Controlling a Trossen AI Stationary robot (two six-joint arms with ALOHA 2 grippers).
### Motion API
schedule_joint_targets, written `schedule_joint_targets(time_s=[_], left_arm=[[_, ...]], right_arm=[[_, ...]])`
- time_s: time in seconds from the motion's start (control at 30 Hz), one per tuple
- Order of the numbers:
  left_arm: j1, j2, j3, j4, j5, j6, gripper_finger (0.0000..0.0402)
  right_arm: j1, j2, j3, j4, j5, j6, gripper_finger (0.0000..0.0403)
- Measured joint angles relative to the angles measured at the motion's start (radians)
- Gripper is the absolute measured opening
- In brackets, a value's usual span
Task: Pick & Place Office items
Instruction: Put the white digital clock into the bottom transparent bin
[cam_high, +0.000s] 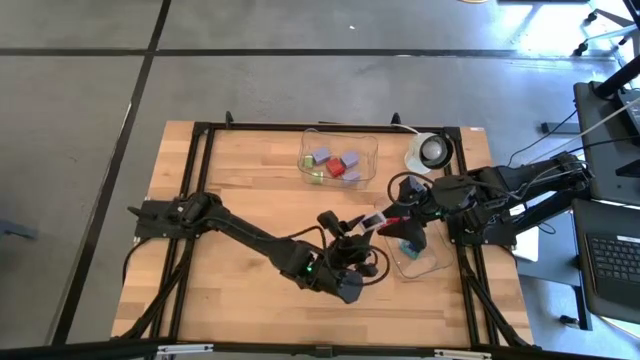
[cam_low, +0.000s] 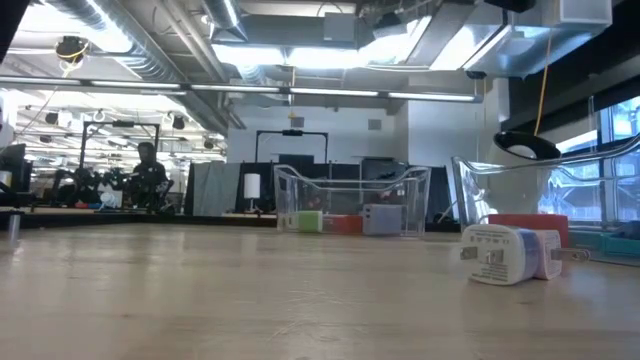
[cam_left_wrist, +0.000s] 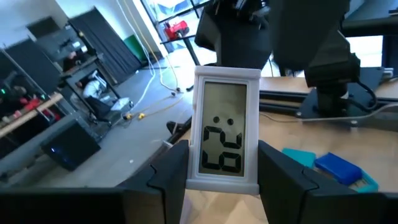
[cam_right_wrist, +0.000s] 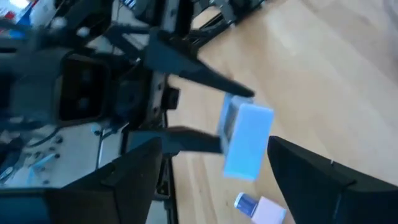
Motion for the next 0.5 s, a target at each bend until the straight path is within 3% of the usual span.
schedule_joint_targets(time_s=[0.23, 0.5], left_arm=[[0.009, 0.0, 0.001, 0.057, 0.002, 0.096, 0.0157], [0.012, 0.0, 0.001, 0.057, 0.001, 0.106, 0.0154]], right_arm=[[0.0, 0.0, 0.0, 0.0, 0.051, 0.003, 0.0284], [0.0, 0.0, 0.0, -0.001, 0.074, -0.012, 0.0196]])
